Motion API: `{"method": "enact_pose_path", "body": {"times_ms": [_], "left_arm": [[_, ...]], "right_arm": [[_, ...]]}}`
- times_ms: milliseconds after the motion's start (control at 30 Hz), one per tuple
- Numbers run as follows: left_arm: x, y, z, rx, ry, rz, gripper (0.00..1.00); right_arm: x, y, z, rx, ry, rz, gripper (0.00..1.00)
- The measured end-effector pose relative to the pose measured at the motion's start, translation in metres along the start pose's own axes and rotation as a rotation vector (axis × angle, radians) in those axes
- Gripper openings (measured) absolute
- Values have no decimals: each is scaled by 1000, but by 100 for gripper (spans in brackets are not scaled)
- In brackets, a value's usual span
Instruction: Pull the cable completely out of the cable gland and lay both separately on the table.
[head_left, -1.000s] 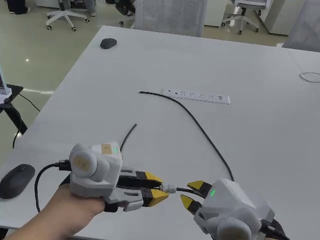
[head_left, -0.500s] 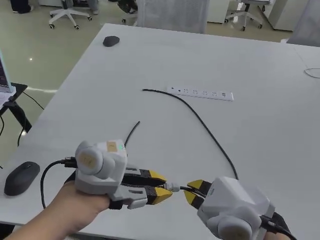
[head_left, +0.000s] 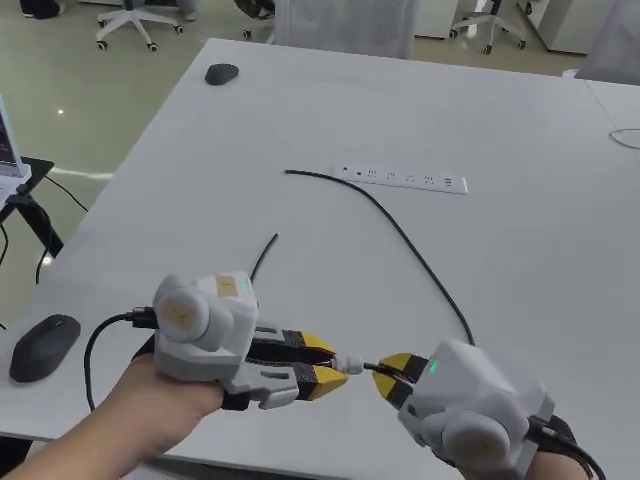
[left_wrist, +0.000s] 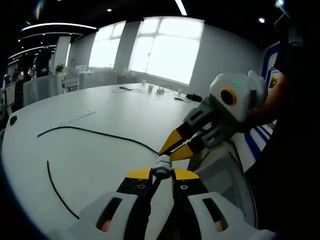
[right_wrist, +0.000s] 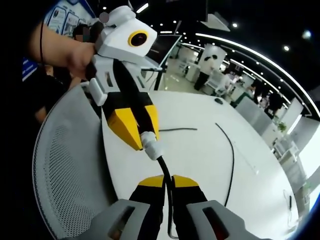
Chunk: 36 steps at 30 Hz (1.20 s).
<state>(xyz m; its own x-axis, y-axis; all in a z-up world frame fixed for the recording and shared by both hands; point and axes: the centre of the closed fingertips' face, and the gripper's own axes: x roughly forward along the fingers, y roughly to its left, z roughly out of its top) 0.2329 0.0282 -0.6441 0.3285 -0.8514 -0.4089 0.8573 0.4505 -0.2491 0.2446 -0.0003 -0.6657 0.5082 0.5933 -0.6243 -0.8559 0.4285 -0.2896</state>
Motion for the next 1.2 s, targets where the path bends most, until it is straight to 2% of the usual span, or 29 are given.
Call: {"method": "enact_pose_path", "body": {"times_ms": [200,367,800,933,967,1000,1033,1067,1167,1200], "left_arm": [[0,1,2,4,-7,5,15],[-1,1,4,0,-14,12,15],[-3,0,1,6,-6,13,15],[-3,0,-1,15,0,13,15],[-3,0,-1,13,0,13,15],[-3,0,-1,7,0,13,15],[-3,0,-1,8,-1,16,15],[-3,0,-2,5,-2,16,15],[-4,-1,-3,1,-5,17,15],[-4,-1,-4,1,-2,18,15]], "right_arm": [[0,-8,-7,32,13,-10,0],[-1,-16,-17,86,34,-28,0],[2,-26,-57,295,67,-68,0],[5,-25,-74,410,91,-74,0],[6,-22,-80,459,105,-58,0],[7,-23,-81,486,92,-64,0],[7,-23,-87,518,102,-63,0],[7,-23,-90,524,110,-66,0],[9,-21,-99,614,118,-58,0],[9,-22,-100,612,116,-58,0]]}}
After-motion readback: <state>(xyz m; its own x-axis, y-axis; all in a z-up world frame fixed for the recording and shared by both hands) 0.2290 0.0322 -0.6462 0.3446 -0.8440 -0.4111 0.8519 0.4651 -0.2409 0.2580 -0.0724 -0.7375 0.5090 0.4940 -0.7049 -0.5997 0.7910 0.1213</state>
